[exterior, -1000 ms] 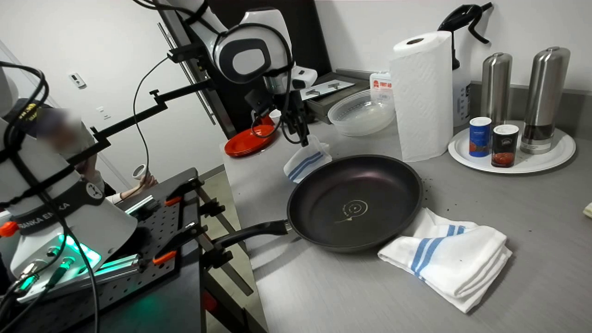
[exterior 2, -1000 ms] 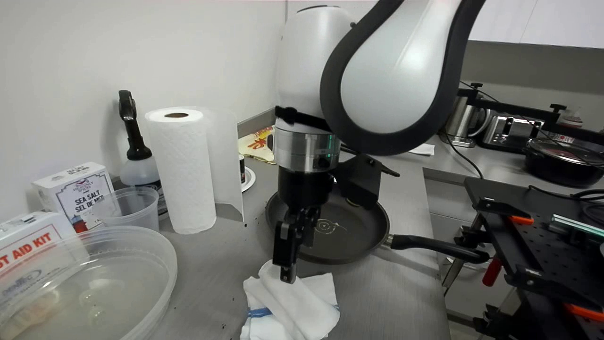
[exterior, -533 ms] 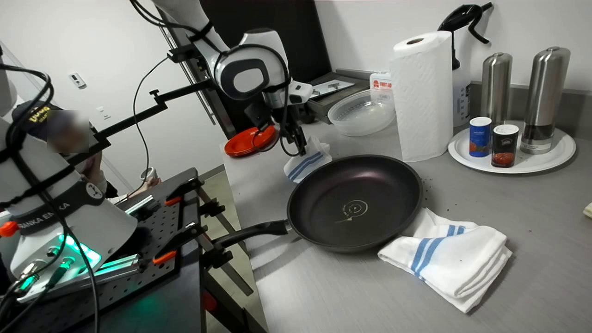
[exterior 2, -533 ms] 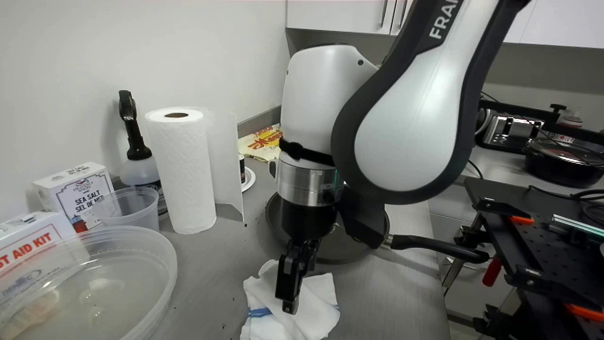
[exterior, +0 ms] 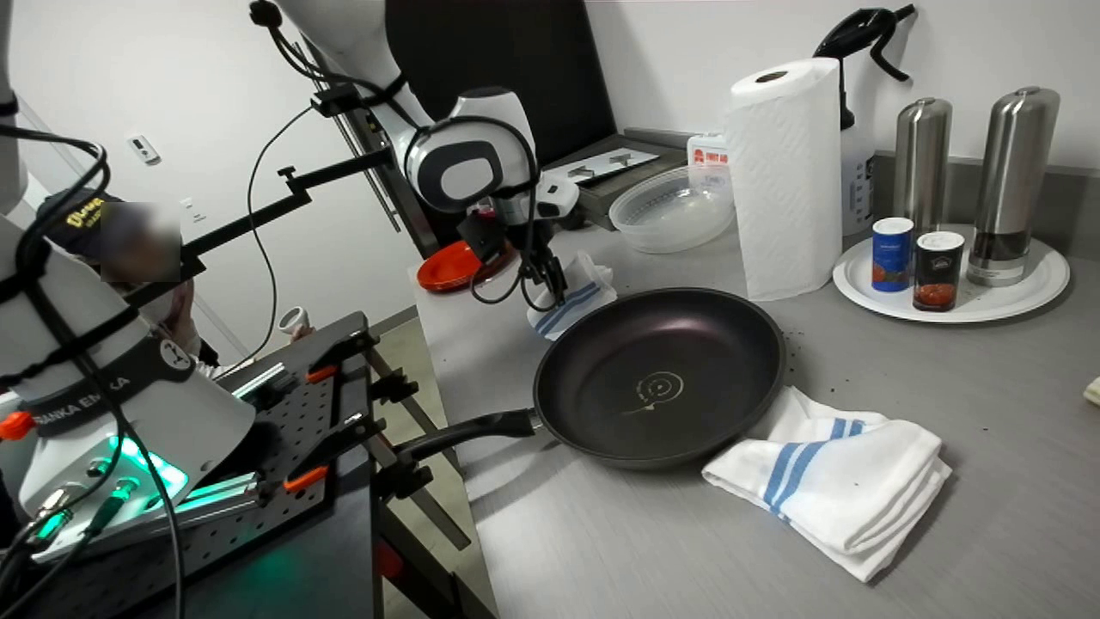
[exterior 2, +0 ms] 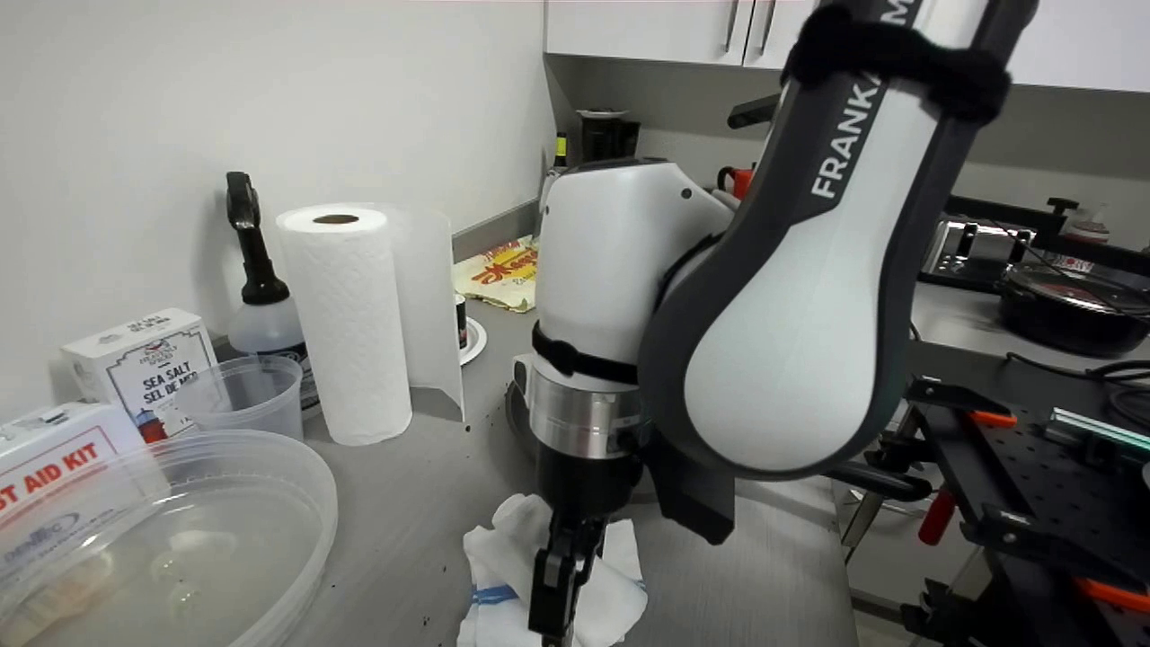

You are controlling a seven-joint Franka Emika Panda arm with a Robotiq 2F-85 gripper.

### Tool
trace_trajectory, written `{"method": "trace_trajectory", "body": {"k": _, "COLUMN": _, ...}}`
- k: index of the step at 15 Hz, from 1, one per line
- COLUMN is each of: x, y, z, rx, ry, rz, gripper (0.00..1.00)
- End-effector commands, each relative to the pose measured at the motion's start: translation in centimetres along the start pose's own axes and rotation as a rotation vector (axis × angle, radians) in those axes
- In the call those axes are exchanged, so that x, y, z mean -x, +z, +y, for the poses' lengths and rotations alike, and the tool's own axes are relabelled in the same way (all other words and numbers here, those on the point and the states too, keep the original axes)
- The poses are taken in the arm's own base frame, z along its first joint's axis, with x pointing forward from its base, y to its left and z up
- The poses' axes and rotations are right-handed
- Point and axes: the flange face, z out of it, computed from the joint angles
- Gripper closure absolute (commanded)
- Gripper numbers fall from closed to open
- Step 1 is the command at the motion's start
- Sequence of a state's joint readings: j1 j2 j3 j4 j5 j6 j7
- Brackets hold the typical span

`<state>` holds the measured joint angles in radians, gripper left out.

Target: Use the left towel to wipe the pan

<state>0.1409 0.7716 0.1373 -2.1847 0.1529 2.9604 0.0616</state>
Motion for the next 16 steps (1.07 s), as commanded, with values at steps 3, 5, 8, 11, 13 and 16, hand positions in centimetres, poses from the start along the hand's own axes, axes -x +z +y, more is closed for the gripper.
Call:
{"method": "trace_trajectory", "body": {"k": 3, "x": -1.8, "y": 2.1, "z": -1.2, "rx": 0.016, "ry": -0.015, "rz": 0.034, "gripper": 0.00}}
{"method": "trace_trajectory", "body": {"k": 5, "x": -2.1, "y": 2.6, "z": -0.8, "rx": 0.020, "ry": -0.008, "rz": 0.028, "gripper": 0.10}}
{"method": "trace_trajectory", "body": {"k": 8, "x": -2.5, "y": 3.0, "z": 0.0, "rx": 0.022, "ry": 0.006, "rz": 0.020, "gripper": 0.42}}
{"method": "trace_trajectory", "body": {"k": 11, "x": -2.9, "y": 3.2, "z": 0.7, "rx": 0.027, "ry": 0.022, "rz": 0.021, "gripper": 0.65}}
{"method": "trace_trajectory", "body": {"k": 13, "x": -3.1, "y": 3.2, "z": 0.9, "rx": 0.029, "ry": 0.027, "rz": 0.023, "gripper": 0.81}}
{"method": "trace_trajectory", "body": {"k": 16, "x": -3.2, "y": 3.0, "z": 1.1, "rx": 0.030, "ry": 0.032, "rz": 0.023, "gripper": 0.99}}
